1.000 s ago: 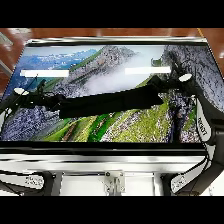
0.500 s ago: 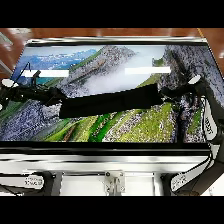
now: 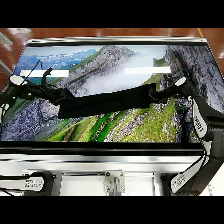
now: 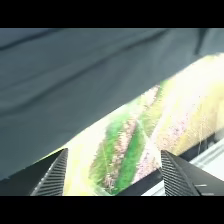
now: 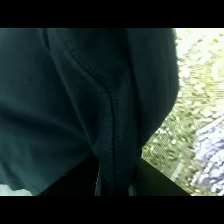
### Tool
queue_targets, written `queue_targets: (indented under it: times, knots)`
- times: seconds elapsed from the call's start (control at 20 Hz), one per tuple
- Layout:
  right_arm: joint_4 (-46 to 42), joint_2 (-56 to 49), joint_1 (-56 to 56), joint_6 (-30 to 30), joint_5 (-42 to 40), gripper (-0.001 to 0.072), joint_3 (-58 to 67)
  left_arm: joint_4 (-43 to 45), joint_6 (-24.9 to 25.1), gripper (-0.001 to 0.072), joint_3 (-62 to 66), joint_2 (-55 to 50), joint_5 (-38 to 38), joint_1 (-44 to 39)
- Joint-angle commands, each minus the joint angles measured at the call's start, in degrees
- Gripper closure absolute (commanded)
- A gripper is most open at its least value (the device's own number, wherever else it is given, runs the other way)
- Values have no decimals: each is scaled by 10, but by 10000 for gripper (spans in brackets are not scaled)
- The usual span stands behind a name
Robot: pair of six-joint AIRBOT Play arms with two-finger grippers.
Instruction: Fold the shirts.
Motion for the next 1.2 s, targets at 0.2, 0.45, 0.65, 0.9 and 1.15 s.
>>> queue_targets:
  times: [0.2, 0.45, 0.65, 0.9, 1.15]
  knots:
    - [-9, 113, 3, 3, 83, 638, 1, -72, 2, 653, 0, -26, 160, -131]
    - [-32, 217, 5, 31, 200, 638, 1, -213, 2, 670, 0, -91, 310, -274]
    - [-33, 298, 9, 62, 239, 638, 1, -333, 2, 670, 0, -136, 363, -372]
    - [-59, 365, 30, 78, 239, 638, 1, -443, 2, 670, 1, -182, 364, -474]
    - [-85, 368, 110, 82, 239, 638, 1, -532, 27, 675, 0, -200, 368, -444]
